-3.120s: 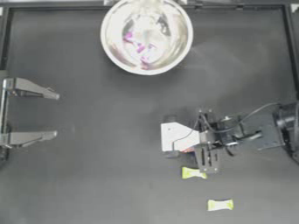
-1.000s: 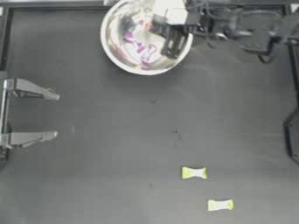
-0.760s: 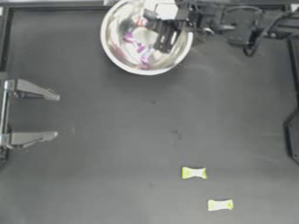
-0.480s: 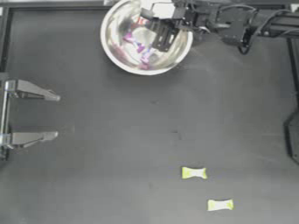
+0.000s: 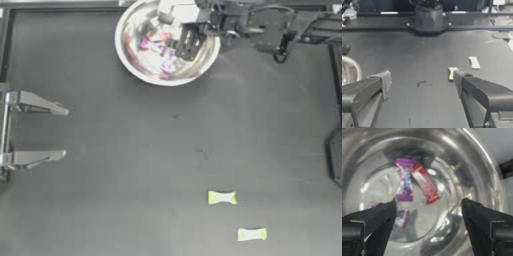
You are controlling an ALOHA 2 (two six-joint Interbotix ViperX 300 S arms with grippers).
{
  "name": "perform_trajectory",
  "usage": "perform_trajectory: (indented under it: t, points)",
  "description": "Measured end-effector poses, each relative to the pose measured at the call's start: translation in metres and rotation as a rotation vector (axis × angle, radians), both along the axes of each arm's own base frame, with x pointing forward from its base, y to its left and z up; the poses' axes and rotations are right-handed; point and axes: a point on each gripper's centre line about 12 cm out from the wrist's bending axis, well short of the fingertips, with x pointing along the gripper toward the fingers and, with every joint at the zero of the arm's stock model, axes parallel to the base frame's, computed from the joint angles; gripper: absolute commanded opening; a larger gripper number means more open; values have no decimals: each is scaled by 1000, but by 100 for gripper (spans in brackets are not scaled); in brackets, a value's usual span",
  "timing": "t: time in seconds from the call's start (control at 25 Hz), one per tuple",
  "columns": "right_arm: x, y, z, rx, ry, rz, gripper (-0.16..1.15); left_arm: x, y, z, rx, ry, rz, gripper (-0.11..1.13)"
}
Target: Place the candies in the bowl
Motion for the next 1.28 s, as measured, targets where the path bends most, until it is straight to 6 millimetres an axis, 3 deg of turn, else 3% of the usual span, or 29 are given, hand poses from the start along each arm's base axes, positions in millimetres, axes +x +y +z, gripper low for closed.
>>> perform_trajectory:
  t: [0.24, 0.6, 0.88, 1.28]
  points:
    - [-10, 47, 29, -21, 42, 87, 100, 0, 0, -1, 0, 2, 0, 103]
    - [-60, 125, 71, 65, 38, 155, 100, 0, 0, 0, 0, 0, 0, 103]
    - [-81, 179, 69, 177, 125, 216, 100, 0, 0, -1, 0, 2, 2, 103]
    - [-89, 242, 58, 261, 236, 274, 100, 0, 0, 0, 0, 3, 1, 103]
